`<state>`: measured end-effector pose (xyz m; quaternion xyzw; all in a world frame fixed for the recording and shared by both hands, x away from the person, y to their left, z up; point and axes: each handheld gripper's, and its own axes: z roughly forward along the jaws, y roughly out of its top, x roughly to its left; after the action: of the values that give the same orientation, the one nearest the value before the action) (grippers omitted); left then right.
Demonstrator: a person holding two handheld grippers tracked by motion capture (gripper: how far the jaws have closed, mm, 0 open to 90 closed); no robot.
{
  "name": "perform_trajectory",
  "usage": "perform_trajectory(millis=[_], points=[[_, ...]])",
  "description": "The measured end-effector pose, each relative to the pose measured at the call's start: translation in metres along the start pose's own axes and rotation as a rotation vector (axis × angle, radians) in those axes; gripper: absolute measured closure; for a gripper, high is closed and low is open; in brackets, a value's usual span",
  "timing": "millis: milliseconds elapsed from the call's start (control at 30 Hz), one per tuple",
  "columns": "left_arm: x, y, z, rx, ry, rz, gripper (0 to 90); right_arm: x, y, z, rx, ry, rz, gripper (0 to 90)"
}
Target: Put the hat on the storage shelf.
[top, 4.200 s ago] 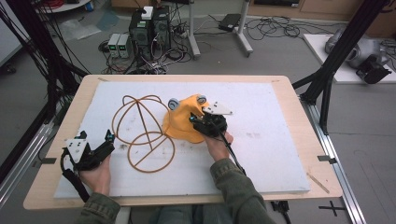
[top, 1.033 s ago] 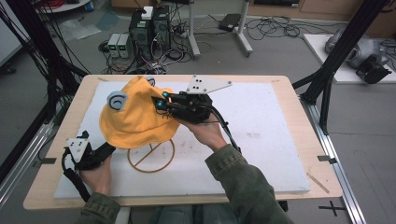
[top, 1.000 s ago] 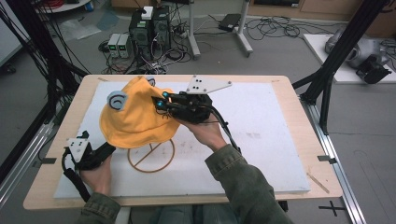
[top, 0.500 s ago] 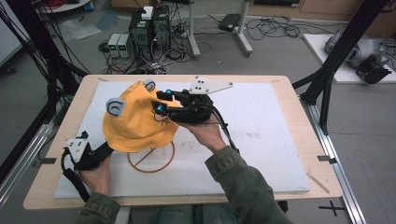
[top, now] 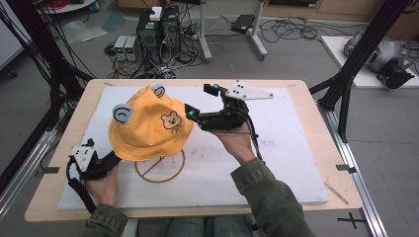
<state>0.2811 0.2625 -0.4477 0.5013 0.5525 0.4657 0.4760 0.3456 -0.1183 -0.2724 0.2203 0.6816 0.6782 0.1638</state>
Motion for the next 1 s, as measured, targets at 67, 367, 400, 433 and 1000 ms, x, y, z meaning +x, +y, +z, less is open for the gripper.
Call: perform_trajectory(millis=[67,367,400,433,1000], points=[[-0.001,0.001,0.0,-0.004,0.0,0.002,15.3,-0.003,-0.001,-0.01,-0.003,-0.051,-0.014,9.9],[-0.005,0.004,-0.002,-0.017,0.001,0.003,15.3,-0.019,-0.014,-0.079,-0.039,-0.408,-0.049,10.0],[-0.005,0.004,-0.002,-0.017,0.004,0.003,15.3,-0.02,-0.019,-0.087,-0.036,-0.456,-0.043,10.0],[-0.005,0.004,-0.002,-0.016,0.007,0.005,15.3,-0.023,-0.024,-0.094,-0.037,-0.491,-0.038,10.0],[-0.003,0.006,-0.001,-0.014,0.022,-0.012,15.4,-0.038,-0.131,-0.129,0.004,-0.788,0.005,10.1]])
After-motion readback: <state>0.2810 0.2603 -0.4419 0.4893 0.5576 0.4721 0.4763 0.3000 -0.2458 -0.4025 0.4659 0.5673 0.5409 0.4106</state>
